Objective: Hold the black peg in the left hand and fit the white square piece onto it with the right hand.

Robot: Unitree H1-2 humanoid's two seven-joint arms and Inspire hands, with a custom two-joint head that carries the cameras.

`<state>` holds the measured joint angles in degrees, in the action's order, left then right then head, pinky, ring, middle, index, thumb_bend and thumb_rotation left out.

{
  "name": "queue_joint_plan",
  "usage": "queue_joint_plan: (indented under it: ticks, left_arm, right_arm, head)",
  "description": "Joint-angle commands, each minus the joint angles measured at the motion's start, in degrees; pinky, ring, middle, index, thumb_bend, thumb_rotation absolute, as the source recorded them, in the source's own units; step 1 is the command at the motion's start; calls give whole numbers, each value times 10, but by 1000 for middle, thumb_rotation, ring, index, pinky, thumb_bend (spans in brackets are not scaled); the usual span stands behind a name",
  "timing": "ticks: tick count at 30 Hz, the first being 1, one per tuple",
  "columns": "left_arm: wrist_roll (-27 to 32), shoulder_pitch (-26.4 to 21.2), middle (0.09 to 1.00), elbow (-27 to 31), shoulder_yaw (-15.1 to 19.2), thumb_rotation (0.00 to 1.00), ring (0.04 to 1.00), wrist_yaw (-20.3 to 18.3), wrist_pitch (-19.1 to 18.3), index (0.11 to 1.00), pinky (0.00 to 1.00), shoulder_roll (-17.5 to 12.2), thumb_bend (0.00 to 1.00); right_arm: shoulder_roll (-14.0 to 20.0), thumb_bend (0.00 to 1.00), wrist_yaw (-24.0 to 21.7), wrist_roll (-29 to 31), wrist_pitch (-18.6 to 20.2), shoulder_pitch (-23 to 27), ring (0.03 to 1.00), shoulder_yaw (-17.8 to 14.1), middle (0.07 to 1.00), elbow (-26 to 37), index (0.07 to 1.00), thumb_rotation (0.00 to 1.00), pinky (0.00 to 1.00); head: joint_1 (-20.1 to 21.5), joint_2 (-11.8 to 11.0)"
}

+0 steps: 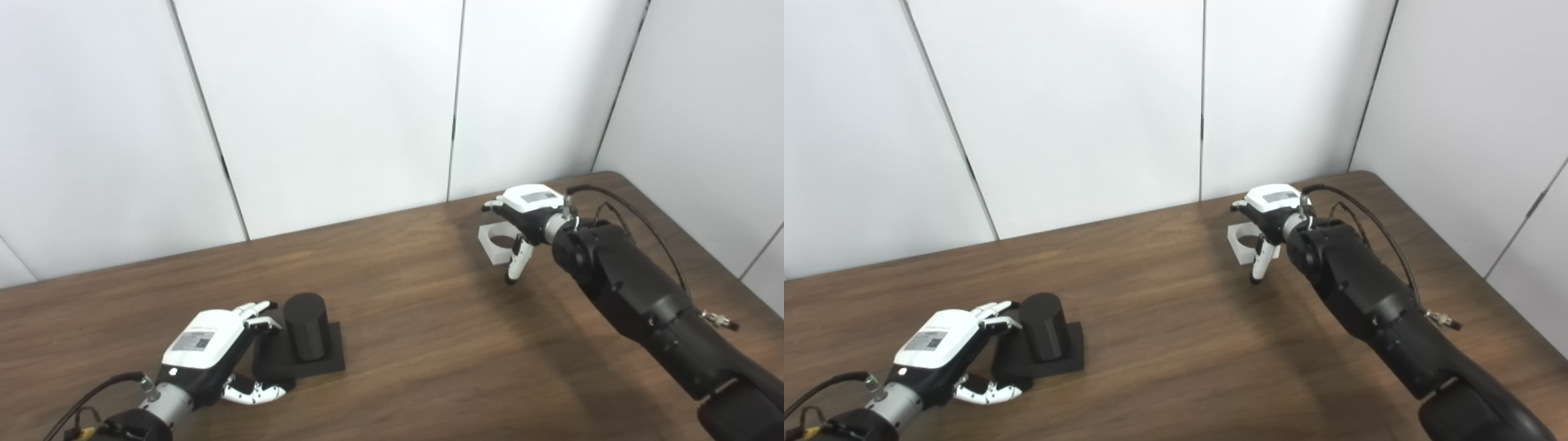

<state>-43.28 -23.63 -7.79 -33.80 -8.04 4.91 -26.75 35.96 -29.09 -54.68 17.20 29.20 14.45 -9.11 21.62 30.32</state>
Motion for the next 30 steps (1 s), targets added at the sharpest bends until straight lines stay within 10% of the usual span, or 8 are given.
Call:
queue_joint_plan:
  ticks: [1, 30]
  left_arm:
    - [-16, 43, 927, -13, -34, 171, 915, -56, 14, 652, 806, -3, 979]
    - [-9, 50, 928, 5, -24, 182, 908, -67, 17, 655, 802, -15, 974]
  right_arm:
    - [8, 875, 24, 2, -9, 35, 929, -4, 945, 1, 894, 169, 914]
    - [29, 846, 27, 26, -11, 89, 906, 37, 909, -116, 806, 162, 915]
  head:
    - [0, 1]
    - [2, 10]
